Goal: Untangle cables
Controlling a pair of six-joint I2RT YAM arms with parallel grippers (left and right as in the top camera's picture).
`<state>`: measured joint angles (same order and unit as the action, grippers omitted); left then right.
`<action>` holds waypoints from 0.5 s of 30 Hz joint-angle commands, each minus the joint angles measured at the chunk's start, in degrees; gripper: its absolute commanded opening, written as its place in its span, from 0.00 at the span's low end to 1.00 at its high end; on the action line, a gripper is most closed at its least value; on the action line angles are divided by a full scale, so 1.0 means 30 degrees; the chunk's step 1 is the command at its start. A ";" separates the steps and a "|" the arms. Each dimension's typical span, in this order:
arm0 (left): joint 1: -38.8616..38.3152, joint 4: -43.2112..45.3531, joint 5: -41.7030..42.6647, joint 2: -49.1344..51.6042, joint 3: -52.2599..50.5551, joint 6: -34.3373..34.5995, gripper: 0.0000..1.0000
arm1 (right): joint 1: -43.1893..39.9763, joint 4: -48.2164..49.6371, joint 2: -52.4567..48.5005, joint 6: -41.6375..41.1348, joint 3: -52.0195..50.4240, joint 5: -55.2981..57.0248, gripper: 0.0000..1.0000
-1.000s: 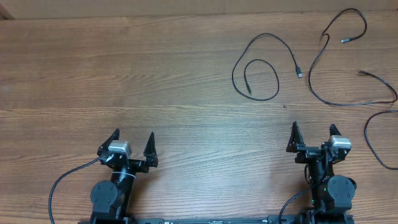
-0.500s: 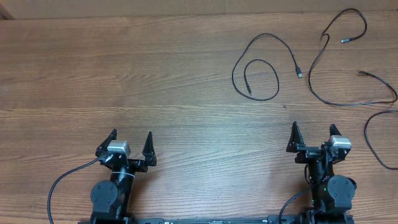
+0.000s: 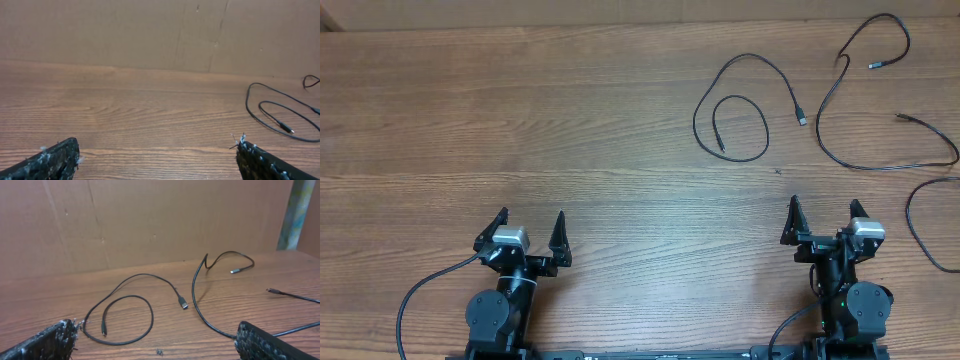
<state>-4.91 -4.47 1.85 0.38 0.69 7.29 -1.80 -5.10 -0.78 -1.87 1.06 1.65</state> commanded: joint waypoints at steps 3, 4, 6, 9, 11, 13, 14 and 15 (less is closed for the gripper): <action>-0.0051 0.0015 -0.0262 -0.0051 -0.0138 -0.0299 1.00 | -0.0066 0.0124 0.0204 0.0080 -0.0204 -0.0080 1.00; -0.0051 0.0015 -0.0262 -0.0051 -0.0138 -0.0299 1.00 | -0.0066 0.0124 0.0204 0.0080 -0.0204 -0.0080 1.00; -0.0051 0.0015 -0.0262 -0.0044 -0.0138 -0.0299 1.00 | -0.0066 0.0124 0.0204 0.0080 -0.0204 -0.0080 1.00; -0.0051 0.0015 -0.0255 -0.0044 -0.0138 -0.0299 1.00 | -0.0066 0.0124 0.0204 0.0080 -0.0204 -0.0080 1.00; -0.0051 0.0007 -0.0262 -0.0044 -0.0138 -0.0299 1.00 | -0.0066 0.0124 0.0204 0.0080 -0.0204 -0.0080 1.00; -0.0051 0.0015 -0.0262 -0.0044 -0.0138 -0.0299 0.99 | -0.0066 0.0124 0.0204 0.0080 -0.0204 -0.0080 1.00; -0.0051 0.0015 -0.0255 -0.0044 -0.0138 -0.0299 1.00 | -0.0066 0.0124 0.0204 0.0080 -0.0204 -0.0080 1.00; -0.0051 0.0015 -0.0255 -0.0044 -0.0138 -0.0299 0.99 | -0.0066 0.0124 0.0204 0.0080 -0.0204 -0.0080 1.00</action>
<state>-4.91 -4.47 1.83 0.38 0.69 7.29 -1.80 -5.10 -0.78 -1.85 1.06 1.67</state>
